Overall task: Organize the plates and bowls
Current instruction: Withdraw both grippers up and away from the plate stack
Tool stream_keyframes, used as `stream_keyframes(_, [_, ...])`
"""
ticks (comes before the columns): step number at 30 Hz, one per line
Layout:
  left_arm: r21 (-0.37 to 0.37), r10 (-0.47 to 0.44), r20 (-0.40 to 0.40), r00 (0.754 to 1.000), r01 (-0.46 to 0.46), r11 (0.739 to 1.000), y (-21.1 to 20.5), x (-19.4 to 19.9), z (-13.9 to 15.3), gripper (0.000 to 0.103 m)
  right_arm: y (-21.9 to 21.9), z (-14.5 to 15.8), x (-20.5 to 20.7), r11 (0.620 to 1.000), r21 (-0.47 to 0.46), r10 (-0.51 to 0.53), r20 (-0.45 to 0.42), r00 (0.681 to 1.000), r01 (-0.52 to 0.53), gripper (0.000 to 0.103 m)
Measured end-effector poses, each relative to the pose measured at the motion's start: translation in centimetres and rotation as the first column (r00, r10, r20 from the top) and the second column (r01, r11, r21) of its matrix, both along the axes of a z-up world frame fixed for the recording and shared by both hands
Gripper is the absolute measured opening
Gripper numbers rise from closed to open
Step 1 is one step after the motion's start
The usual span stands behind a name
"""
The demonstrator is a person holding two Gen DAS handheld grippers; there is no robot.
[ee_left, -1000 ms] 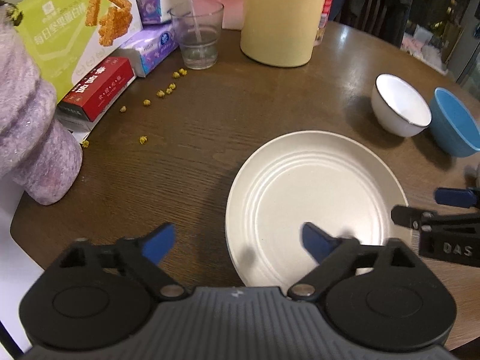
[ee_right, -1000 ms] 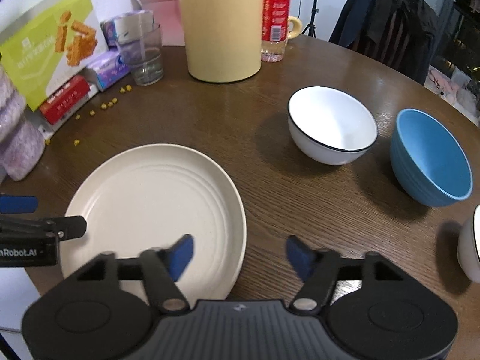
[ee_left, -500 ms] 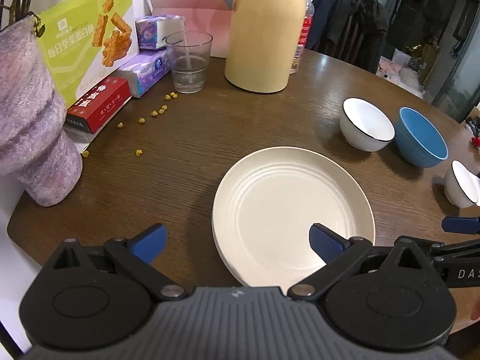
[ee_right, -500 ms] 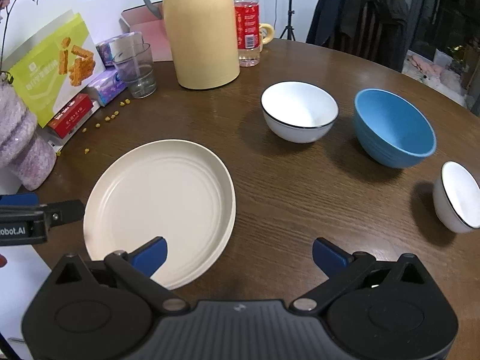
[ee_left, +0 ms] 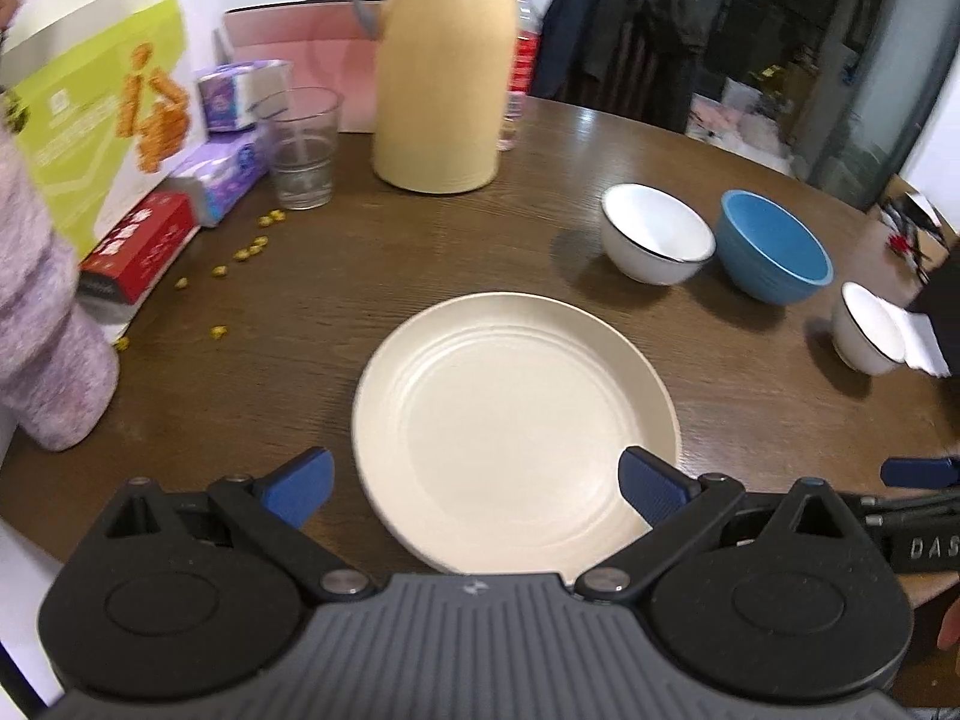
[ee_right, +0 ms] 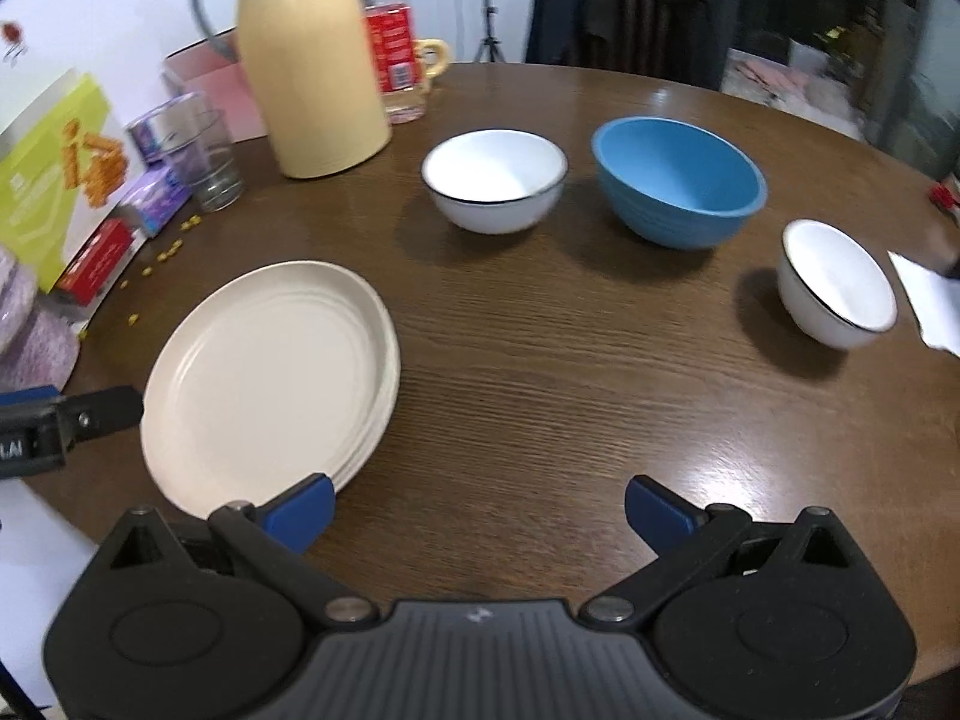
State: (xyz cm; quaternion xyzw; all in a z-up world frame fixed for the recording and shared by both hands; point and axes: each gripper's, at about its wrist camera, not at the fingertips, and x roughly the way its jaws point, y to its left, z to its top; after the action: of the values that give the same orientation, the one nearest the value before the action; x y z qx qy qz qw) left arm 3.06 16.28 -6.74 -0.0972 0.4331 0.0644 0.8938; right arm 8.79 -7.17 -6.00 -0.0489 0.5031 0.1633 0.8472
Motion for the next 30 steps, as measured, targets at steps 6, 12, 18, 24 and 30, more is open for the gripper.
stream_keyframes(6, [-0.004, -0.058, -0.005, 0.998, 0.058, 0.998, -1.1, 0.5, -0.3, 0.103, -1.1, -0.1, -0.4, 0.999, -0.010, -0.050, -0.005, 0.999, 0.050, 0.103])
stream_keyframes(12, [-0.014, -0.113, -0.013, 0.994, 0.113, 0.994, -2.2, 1.1, -0.7, 0.103, -2.3, -0.3, -0.9, 0.995, -0.027, -0.093, -0.016, 0.996, 0.093, 0.103])
stream_keyframes(18, [-0.028, -0.157, -0.014, 0.988, 0.156, 0.987, -3.6, 1.8, -0.9, 0.103, -3.2, -0.4, -1.3, 0.991, -0.050, -0.128, -0.024, 0.992, 0.126, 0.103])
stream_keyframes(24, [-0.038, -0.190, -0.016, 0.982, 0.189, 0.981, -4.8, 2.7, -1.1, 0.103, -4.5, -0.5, -1.1, 0.985, -0.069, -0.164, -0.033, 0.986, 0.161, 0.103])
stream_keyframes(30, [-0.046, -0.211, -0.022, 0.977, 0.210, 0.977, -6.2, 3.9, -1.3, 0.103, -6.2, -0.5, -0.5, 0.978, -0.076, -0.196, -0.034, 0.980, 0.193, 0.103])
